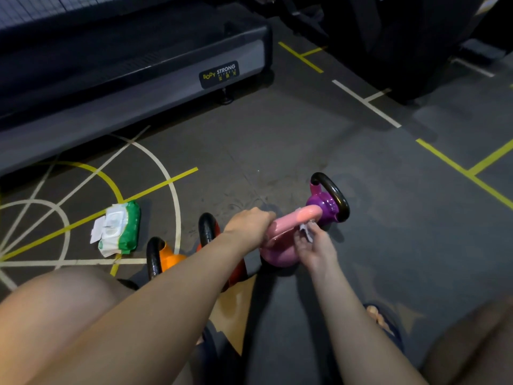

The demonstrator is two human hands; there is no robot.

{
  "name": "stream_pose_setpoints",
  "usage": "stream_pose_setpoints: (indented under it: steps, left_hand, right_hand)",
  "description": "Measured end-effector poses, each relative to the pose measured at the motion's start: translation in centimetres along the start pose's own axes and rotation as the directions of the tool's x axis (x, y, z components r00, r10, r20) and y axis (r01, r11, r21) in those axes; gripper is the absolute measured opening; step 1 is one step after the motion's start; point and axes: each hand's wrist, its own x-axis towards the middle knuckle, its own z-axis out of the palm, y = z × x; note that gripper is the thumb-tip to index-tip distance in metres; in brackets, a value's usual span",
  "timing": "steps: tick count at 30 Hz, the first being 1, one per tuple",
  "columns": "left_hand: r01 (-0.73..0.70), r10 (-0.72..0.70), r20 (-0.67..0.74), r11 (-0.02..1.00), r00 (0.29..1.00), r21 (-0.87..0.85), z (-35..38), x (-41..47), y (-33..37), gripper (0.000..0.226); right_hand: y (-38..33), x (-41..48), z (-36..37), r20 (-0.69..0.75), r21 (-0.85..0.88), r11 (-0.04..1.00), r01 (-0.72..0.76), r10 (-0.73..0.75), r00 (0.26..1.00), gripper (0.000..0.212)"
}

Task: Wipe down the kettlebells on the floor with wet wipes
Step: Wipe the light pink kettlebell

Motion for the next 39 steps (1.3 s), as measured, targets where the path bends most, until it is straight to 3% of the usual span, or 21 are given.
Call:
stream_pose_setpoints:
  steps: [3,5,9,11,17,19,23,26,28,30,32,33,36,39]
  left_hand:
    - [-0.003,0.003,0.002,1.0,1.0,0.021,0.1,0.1,-0.1,0.029]
    - [-0.009,0.008,0.008,0.999,1.0,0.038,0.0,0.2,-0.1,0.028]
    - [-0.019,0.019,0.002,0.998,1.0,0.055,0.4,0.3,0.1,0.035]
    - [-0.02,0.02,-0.003,0.996,1.0,0.084,0.5,0.2,0.3,0.039]
    - [-0.01,0.018,-0.041,0.98,0.999,0.196,1.2,0.8,0.7,0.041]
    - [-0.02,0.028,-0.033,0.971,0.999,0.24,1.4,1.1,0.9,0.039]
    - [-0.032,0.032,0.005,0.966,0.999,0.257,1.4,1.5,1.1,0.042]
    - [-0.043,0.044,0.004,0.963,0.999,0.266,1.2,1.5,1.0,0.041]
    - [-0.049,0.05,0.002,0.963,0.999,0.265,1.2,1.4,0.8,0.039]
    - [-0.056,0.058,0.0,0.961,0.998,0.272,1.0,1.4,0.7,0.037]
    - [-0.061,0.065,-0.004,0.952,0.998,0.301,0.9,1.3,0.5,0.039]
    - [-0.06,0.065,-0.006,0.948,0.998,0.314,0.8,1.3,0.4,0.04]
    - [-0.037,0.048,-0.027,0.944,0.998,0.328,0.4,1.5,-0.1,0.039]
    - [-0.02,0.04,-0.054,0.945,0.998,0.326,0.0,1.6,-0.8,0.034]
  right_hand:
    - [2.8,-2.5,1.2,0.086,-0.219,0.976,-0.024,0.044,0.995,0.031]
    - [4.8,-3.5,1.4,0.106,-0.274,0.96,-0.053,0.085,0.991,0.029]
    - [1.6,-1.5,0.8,-0.02,0.013,0.997,-0.073,0.073,0.997,0.03]
    - [0.1,-0.8,0.8,-0.053,0.07,0.996,-0.048,0.052,0.997,0.024]
    - [5.7,-1.8,0.6,0.051,-0.281,0.957,-0.071,0.088,0.995,0.03]
    - [4.8,-1.1,0.1,0.017,-0.186,0.977,-0.105,0.11,0.994,0.027]
    - [-0.4,1.3,-0.9,-0.06,0.223,0.966,-0.132,0.148,0.987,0.018]
    - [-1.0,1.9,-1.3,-0.09,0.272,0.954,-0.128,0.157,0.983,0.017]
    - [-0.6,1.9,-1.6,-0.134,0.18,0.984,-0.013,0.038,0.99,0.011]
    - [-0.1,2.5,-2.6,-0.217,0.0,0.977,0.215,-0.21,0.953,0.011]
    - [0.6,3.2,-4.1,-0.22,-0.322,0.87,0.373,-0.452,0.865,0.009]
    - [1.1,3.2,-4.6,-0.154,-0.462,0.787,0.409,-0.526,0.836,0.007]
    - [1.9,3.2,-5.4,0.045,-0.654,0.606,0.453,-0.567,0.823,0.013]
    - [1.4,3.2,-5.5,0.084,-0.825,0.418,0.381,-0.575,0.814,0.015]
